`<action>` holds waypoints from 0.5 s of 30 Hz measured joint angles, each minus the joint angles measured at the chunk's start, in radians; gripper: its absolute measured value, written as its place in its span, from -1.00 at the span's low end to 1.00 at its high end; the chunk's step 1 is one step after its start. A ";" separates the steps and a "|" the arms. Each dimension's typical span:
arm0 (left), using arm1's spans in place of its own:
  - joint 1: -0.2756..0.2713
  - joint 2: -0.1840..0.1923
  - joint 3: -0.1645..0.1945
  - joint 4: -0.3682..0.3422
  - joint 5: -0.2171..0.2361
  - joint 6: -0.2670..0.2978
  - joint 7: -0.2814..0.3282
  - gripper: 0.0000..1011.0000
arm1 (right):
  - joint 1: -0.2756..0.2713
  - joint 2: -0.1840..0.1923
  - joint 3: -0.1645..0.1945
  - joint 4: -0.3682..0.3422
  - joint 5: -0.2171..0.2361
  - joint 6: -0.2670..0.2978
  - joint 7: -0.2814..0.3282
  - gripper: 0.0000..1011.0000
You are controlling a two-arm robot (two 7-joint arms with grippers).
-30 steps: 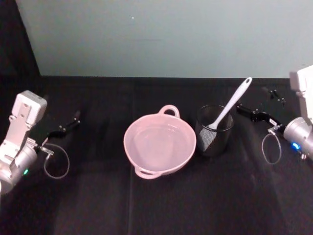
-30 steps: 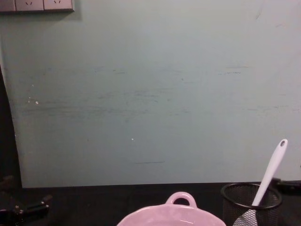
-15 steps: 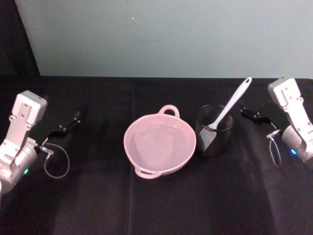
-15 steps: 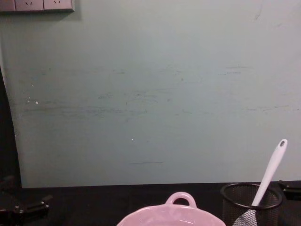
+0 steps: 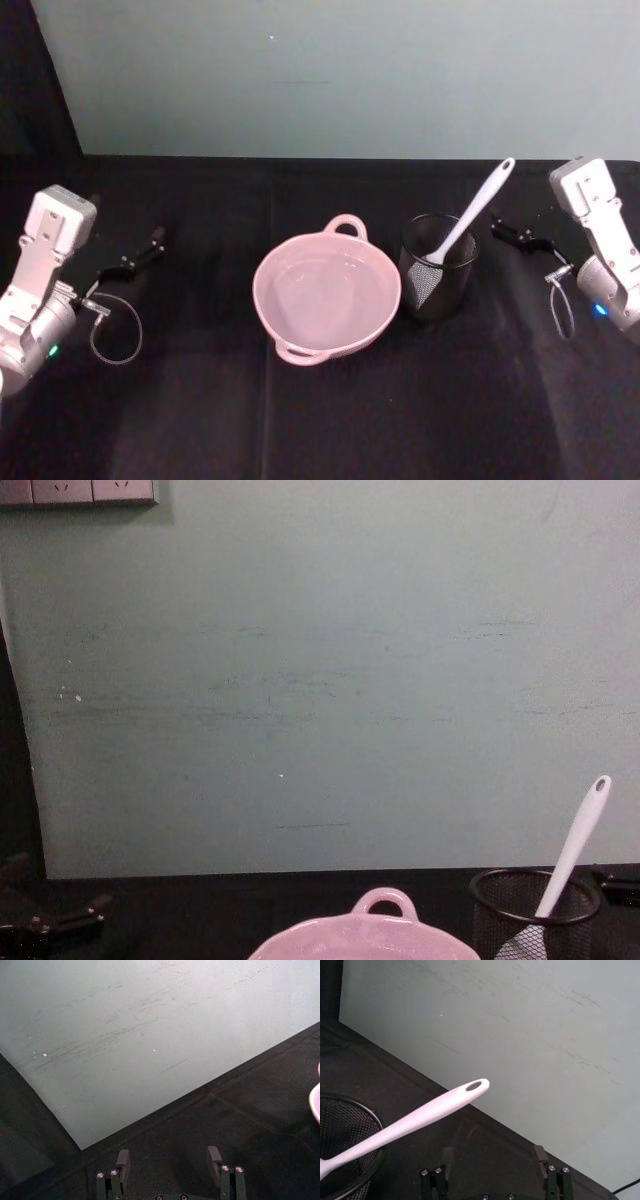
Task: Use the one hand to pick up the spoon and stir the clear water in the bowl.
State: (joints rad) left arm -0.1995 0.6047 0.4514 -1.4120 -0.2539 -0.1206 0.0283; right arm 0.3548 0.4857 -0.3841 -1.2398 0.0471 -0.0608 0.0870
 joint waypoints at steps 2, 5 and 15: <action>0.000 0.000 0.000 0.000 0.000 0.000 0.000 1.00 | 0.001 0.000 0.000 0.001 0.001 0.000 0.001 0.99; 0.000 0.000 0.000 0.000 0.000 0.000 0.000 1.00 | 0.001 0.000 0.000 0.001 0.002 0.001 0.002 0.99; 0.000 0.000 0.000 0.000 0.000 0.000 0.000 1.00 | 0.002 0.000 -0.001 0.002 0.005 0.002 0.007 0.99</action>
State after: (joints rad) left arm -0.1995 0.6047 0.4514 -1.4120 -0.2539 -0.1205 0.0283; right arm 0.3570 0.4857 -0.3848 -1.2374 0.0523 -0.0585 0.0939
